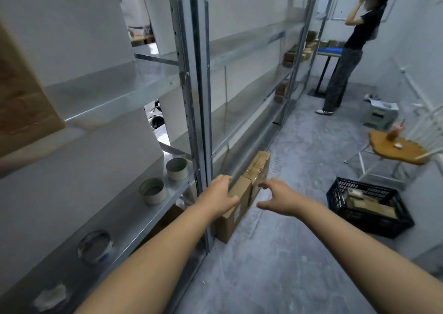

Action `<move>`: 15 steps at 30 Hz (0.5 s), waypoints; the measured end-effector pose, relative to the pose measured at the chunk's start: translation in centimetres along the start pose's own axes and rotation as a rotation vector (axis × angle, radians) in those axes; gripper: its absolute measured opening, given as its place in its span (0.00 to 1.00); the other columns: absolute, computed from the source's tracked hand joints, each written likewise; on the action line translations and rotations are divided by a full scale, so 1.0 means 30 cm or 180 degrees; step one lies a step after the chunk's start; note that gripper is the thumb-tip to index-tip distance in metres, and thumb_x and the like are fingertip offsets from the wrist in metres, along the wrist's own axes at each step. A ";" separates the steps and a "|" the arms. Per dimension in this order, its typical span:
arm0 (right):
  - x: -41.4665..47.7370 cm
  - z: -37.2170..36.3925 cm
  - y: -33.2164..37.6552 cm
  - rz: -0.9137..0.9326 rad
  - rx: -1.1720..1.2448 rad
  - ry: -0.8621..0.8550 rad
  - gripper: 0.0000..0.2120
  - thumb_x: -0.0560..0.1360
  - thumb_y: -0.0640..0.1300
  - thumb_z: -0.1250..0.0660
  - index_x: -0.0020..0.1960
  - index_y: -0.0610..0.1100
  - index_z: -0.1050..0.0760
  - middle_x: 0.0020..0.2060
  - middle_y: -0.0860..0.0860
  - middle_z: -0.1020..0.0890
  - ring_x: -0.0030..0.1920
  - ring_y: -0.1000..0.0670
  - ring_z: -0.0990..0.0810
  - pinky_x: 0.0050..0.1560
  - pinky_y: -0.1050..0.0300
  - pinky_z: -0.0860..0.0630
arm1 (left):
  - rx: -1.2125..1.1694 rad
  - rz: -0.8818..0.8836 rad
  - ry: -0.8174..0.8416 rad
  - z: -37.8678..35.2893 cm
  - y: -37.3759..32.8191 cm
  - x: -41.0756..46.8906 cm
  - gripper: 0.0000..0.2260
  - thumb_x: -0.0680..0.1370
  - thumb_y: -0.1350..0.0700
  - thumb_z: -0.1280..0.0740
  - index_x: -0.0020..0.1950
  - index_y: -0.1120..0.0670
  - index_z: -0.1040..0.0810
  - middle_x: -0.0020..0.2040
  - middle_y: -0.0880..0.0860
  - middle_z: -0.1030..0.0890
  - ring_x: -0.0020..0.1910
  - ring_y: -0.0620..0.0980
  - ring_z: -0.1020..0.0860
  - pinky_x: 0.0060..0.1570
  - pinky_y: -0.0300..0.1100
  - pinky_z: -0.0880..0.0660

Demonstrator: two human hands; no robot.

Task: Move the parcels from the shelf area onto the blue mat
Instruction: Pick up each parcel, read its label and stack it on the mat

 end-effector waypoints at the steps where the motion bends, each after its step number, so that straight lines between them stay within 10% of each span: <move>1: 0.016 -0.007 -0.029 -0.0044 0.0016 0.0028 0.30 0.73 0.52 0.30 0.71 0.45 0.34 0.65 0.45 0.29 0.66 0.45 0.33 0.66 0.54 0.34 | -0.0022 0.0040 0.0043 -0.020 0.012 0.029 0.30 0.76 0.48 0.32 0.75 0.51 0.38 0.71 0.50 0.32 0.67 0.51 0.29 0.61 0.51 0.26; 15: 0.409 0.118 -0.521 -0.0066 0.0050 0.0254 0.30 0.73 0.52 0.31 0.72 0.46 0.36 0.67 0.47 0.32 0.70 0.46 0.37 0.68 0.52 0.36 | 0.0020 0.0670 0.0173 -0.318 -0.014 0.520 0.31 0.76 0.48 0.32 0.76 0.54 0.37 0.73 0.52 0.33 0.70 0.52 0.32 0.66 0.49 0.31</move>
Point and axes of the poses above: each hand's wrist, its own x-axis towards the middle knuckle, its own z-axis out of the back of the hand, y = z × x, the point moved 7 cm from there along x, towards the middle knuckle
